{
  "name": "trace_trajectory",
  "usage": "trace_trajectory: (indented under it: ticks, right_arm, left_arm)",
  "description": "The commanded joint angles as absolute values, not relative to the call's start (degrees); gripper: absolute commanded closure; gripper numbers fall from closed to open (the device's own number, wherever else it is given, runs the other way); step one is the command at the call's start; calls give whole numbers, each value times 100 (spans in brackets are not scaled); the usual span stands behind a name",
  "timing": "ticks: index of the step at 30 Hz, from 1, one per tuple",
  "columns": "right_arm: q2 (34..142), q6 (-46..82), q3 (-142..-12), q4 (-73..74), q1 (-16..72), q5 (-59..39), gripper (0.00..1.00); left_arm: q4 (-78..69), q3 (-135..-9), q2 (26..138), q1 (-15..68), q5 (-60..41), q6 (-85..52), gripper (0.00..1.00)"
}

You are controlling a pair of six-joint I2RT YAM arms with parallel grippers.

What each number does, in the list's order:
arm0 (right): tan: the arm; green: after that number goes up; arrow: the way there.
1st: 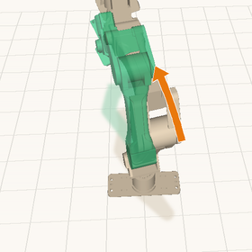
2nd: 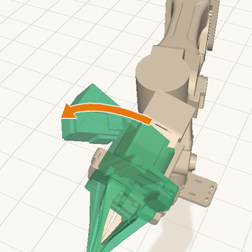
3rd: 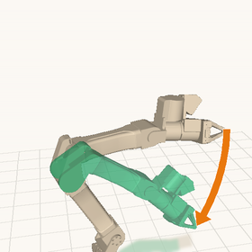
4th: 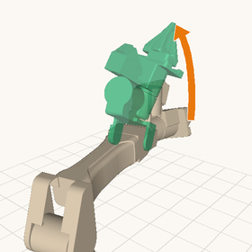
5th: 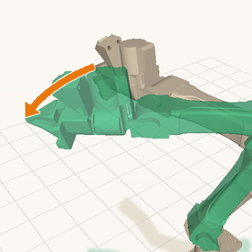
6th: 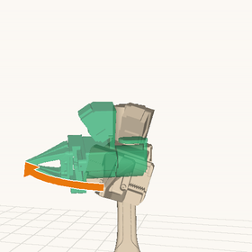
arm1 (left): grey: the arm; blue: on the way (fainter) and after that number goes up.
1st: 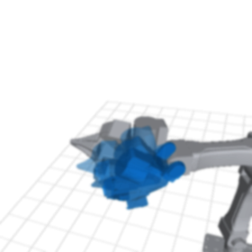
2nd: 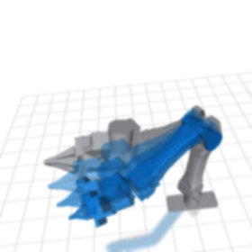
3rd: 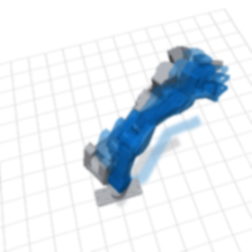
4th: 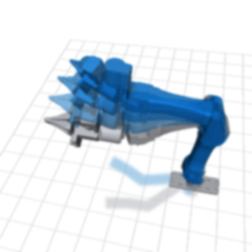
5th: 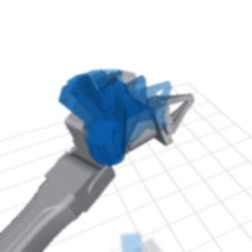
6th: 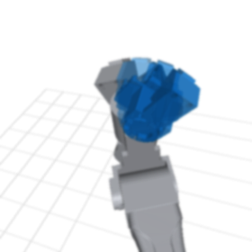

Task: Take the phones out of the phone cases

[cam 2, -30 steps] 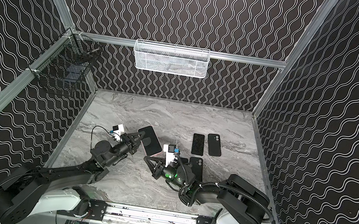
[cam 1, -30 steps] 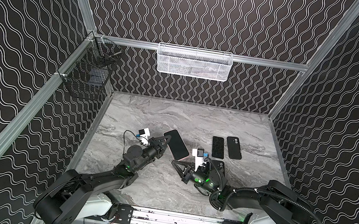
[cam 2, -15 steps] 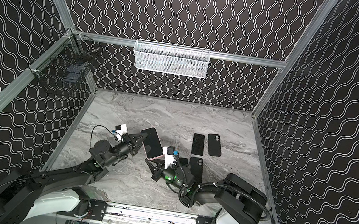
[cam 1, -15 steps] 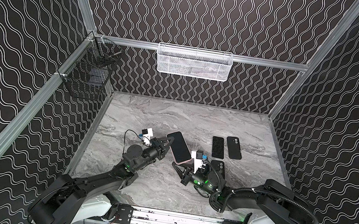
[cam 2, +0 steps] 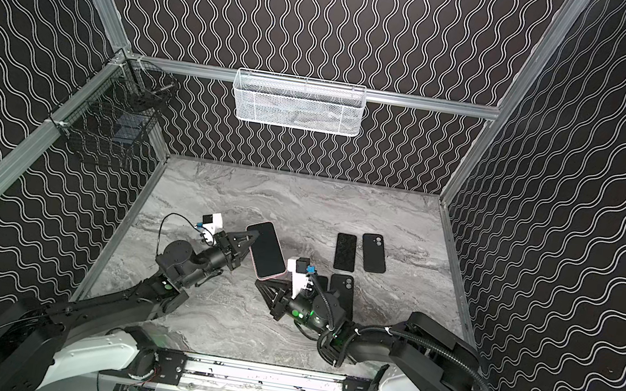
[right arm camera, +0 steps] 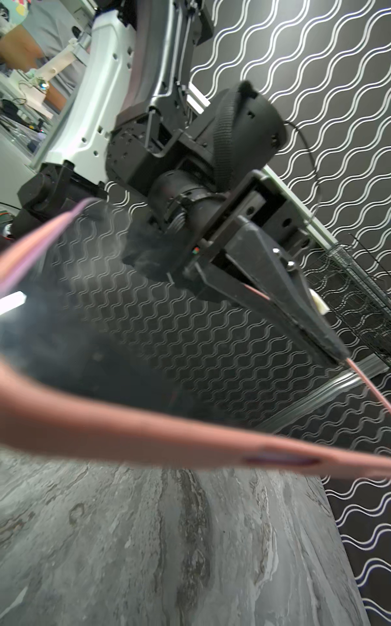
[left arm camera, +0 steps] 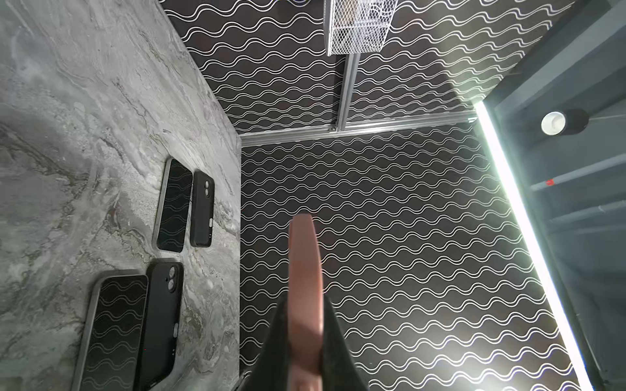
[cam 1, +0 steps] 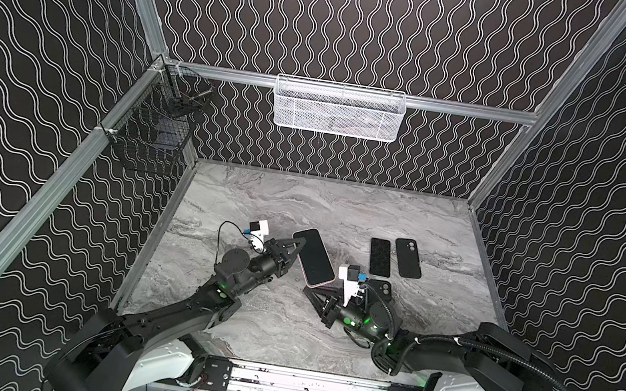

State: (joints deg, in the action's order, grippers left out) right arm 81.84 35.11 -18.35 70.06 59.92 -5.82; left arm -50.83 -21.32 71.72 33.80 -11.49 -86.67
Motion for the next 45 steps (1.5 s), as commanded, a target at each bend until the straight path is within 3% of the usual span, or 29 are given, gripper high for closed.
trace_trajectory:
  ticks: [1,9,19,20,23,33,39,45]
  right_arm:
    - [7944,3239,-1837,6567,5968,-899,76]
    - [7025,2617,-1998,4672,5730,-1714,47]
    - [5952,1741,-2401,2440,4879,-2902,29]
    - [5874,1615,-2495,2136,4804,-2924,26]
    - [5708,1305,-2708,1615,4558,-3139,1]
    - [5717,151,-3536,257,4192,-3290,1]
    - [6309,-780,-4368,-1106,4186,-3181,2]
    - [6909,-1134,-4945,-1567,4197,-3583,10]
  left_arm:
    - [-4966,-2306,7098,3342,-1354,-8202,100]
    - [-3930,-2804,6932,2953,-1982,-7323,100]
    - [-2519,-3695,6913,2524,-3047,-5892,100]
    - [-2343,-3792,6920,2494,-3157,-5715,100]
    - [-1874,-4098,7011,2394,-3491,-5239,100]
    - [-1657,-4511,7393,2141,-4549,-4291,100]
    - [-2096,-4496,7564,2051,-4882,-4113,100]
    - [-2733,-4442,7720,2051,-5177,-3974,100]
